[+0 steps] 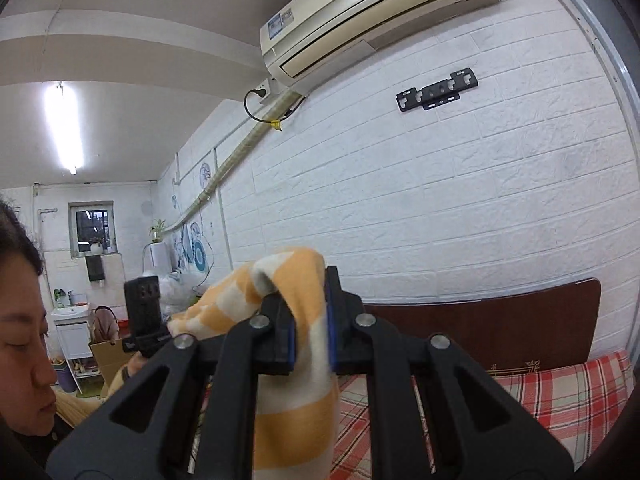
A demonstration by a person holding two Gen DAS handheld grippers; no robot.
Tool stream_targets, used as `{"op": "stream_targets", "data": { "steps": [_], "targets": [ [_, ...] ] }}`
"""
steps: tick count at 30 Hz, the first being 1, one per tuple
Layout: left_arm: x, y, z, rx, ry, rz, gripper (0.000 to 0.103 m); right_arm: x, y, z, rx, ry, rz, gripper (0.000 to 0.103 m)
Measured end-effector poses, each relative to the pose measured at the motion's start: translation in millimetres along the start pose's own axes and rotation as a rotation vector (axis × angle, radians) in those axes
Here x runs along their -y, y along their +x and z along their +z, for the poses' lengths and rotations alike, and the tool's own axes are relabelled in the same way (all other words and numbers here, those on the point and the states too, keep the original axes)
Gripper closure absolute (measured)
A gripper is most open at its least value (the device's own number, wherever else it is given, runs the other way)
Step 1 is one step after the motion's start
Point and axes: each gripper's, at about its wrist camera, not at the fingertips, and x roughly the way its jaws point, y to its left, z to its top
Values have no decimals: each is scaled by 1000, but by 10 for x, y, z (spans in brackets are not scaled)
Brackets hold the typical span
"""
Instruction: Fold clothes
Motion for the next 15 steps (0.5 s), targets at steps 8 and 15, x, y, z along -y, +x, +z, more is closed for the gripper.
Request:
{"op": "stream_targets", "data": {
  "steps": [8,15],
  "targets": [
    [8,823,-641,-339,176,112,91,711,517,-666,-214,81,-135,89],
    [-414,2271,-2183,-830,141,78,92,1903,1489,-2057,-598,283,-302,89]
  ]
}}
